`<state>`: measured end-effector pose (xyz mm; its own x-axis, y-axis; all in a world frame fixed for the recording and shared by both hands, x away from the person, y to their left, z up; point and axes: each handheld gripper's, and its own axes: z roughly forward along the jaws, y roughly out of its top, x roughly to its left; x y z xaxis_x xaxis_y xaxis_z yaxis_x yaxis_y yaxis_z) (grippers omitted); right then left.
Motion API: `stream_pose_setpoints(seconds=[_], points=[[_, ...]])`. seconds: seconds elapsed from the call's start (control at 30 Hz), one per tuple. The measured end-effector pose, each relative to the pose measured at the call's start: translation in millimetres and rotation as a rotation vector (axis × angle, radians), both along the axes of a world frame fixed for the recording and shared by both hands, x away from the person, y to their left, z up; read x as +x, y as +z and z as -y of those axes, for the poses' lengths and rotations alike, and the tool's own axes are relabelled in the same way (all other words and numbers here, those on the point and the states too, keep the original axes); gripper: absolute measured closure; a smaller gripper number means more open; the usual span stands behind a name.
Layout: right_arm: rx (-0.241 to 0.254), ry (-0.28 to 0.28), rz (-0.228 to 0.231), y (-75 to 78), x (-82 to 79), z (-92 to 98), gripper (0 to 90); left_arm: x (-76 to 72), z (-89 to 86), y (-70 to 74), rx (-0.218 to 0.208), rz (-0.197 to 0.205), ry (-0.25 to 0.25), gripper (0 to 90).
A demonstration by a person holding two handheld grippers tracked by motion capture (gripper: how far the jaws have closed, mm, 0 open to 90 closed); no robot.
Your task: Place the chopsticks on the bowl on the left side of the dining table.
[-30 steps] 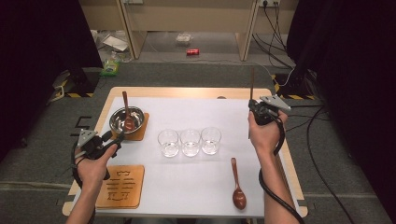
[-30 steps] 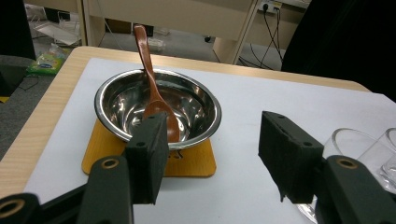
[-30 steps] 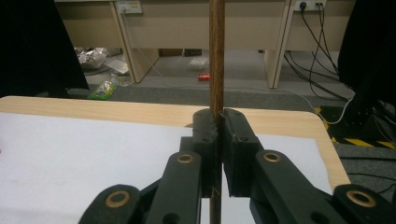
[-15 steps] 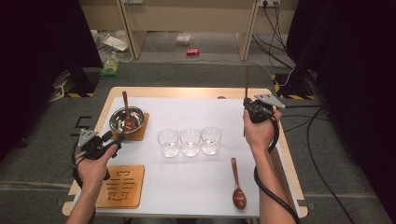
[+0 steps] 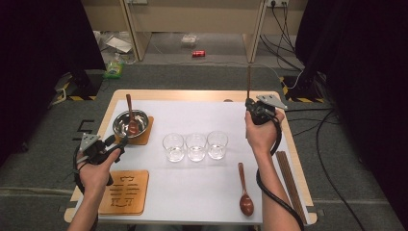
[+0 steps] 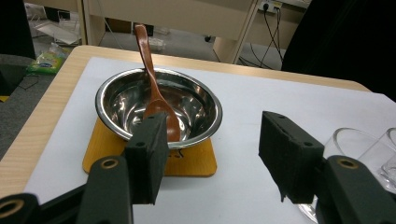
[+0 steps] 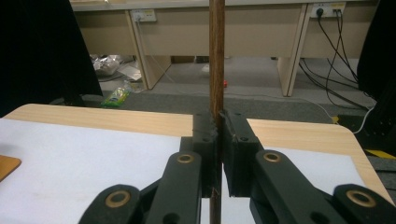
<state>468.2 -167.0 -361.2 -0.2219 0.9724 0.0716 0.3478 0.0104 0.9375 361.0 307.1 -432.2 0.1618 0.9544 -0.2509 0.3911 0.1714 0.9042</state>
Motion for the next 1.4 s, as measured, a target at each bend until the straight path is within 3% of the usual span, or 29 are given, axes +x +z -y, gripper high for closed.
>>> stream_pose_setpoints(seconds=[1.4], points=[[0.019,0.033,0.019,0.5,17.0,-28.7,84.6,-0.1,-1.8,-0.5,-0.006,-0.003,0.002,41.5]])
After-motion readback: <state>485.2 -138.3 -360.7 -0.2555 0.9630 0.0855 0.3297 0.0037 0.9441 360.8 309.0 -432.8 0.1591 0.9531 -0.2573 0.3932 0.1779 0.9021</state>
